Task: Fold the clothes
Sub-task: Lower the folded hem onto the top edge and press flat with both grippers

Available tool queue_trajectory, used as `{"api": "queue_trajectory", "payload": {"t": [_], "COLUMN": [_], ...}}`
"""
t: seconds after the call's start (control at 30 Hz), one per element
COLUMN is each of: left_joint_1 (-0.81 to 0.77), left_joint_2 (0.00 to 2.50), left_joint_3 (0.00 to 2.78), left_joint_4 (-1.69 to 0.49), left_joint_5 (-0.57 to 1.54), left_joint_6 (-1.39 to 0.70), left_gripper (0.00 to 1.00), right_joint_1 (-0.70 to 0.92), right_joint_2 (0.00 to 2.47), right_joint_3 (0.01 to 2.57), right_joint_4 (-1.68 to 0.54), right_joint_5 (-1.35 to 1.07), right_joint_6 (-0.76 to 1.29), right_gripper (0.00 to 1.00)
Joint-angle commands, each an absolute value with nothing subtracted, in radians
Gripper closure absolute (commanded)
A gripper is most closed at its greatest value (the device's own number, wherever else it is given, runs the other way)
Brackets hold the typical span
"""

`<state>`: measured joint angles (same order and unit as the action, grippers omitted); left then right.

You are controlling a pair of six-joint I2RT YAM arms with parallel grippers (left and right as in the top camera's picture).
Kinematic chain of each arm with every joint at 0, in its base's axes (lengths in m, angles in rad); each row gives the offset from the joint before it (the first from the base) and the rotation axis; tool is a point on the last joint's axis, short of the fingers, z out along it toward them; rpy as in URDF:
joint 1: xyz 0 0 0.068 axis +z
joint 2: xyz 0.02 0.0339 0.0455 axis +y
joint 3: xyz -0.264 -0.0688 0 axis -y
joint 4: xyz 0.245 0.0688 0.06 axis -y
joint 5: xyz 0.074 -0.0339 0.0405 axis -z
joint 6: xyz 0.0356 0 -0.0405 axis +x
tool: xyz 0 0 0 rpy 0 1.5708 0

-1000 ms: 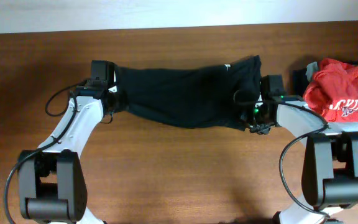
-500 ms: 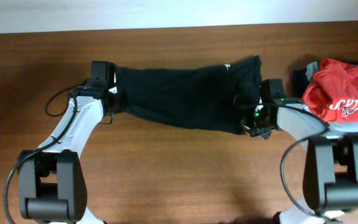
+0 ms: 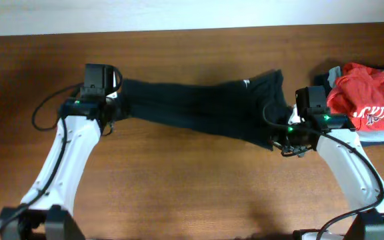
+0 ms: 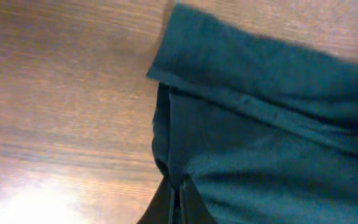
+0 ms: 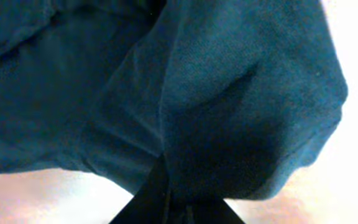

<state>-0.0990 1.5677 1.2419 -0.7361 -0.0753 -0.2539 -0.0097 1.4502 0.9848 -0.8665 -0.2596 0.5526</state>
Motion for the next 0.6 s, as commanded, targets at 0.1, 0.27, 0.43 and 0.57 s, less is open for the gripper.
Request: {"api": "queue_trajectory", "payload": {"t": [0.1, 0.27, 0.43, 0.57], "left_joint_1": [-0.102, -0.102, -0.102, -0.102], "left_joint_2": [1.554, 1.557, 1.593, 1.647], "left_joint_3": [1.251, 1.247, 1.244, 1.244], "left_joint_4": [-0.776, -0.733, -0.715, -0.721], "left_joint_5": [-0.114, -0.13, -0.128, -0.127], "left_joint_6": [-0.241, -0.241, -0.242, -0.242], "left_gripper": [0.99, 0.99, 0.99, 0.99], "right_joint_1": [-0.014, -0.012, -0.012, -0.012], "right_joint_2": [1.444, 1.446, 1.472, 1.503], "right_joint_3": [0.989, 0.989, 0.989, 0.989], "right_joint_4": [-0.884, -0.775, -0.715, -0.693], "right_joint_5": [-0.212, -0.212, -0.206, -0.209], "right_joint_6": [0.529, 0.482, 0.461, 0.43], "right_gripper": [0.96, 0.96, 0.96, 0.96]}}
